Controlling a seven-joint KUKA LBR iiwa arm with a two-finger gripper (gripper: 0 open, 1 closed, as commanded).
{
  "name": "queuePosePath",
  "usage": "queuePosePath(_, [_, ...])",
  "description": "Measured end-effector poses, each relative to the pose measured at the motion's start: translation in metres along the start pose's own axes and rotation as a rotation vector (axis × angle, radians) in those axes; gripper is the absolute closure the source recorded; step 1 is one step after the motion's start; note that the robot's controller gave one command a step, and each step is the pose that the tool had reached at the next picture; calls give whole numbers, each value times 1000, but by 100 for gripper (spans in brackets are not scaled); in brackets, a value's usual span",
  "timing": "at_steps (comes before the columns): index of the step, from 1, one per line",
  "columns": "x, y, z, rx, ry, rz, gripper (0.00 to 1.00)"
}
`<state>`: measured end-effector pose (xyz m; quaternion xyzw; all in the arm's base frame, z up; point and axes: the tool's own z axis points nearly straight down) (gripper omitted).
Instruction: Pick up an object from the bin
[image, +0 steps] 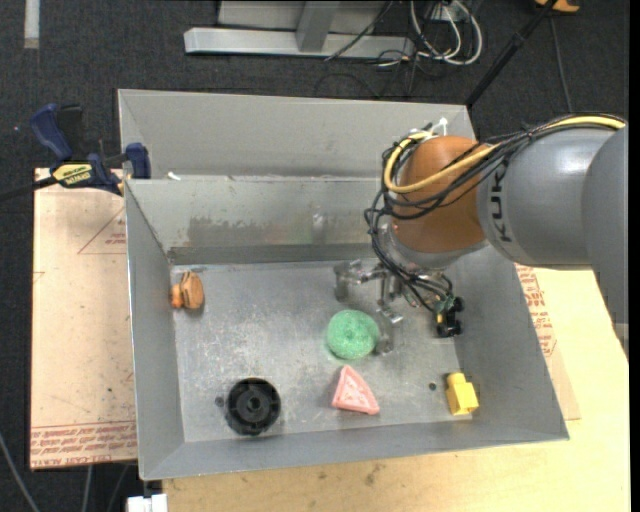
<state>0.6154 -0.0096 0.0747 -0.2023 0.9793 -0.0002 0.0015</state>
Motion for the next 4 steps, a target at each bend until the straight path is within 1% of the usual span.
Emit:
queuePosePath(1, [29, 31, 2, -7, -2, -27, 0])
queuePosePath(2, [-25, 62, 5, -2, -1, -72, 100])
queuePosePath(4, [-25, 61, 5, -2, -1, -70, 100])
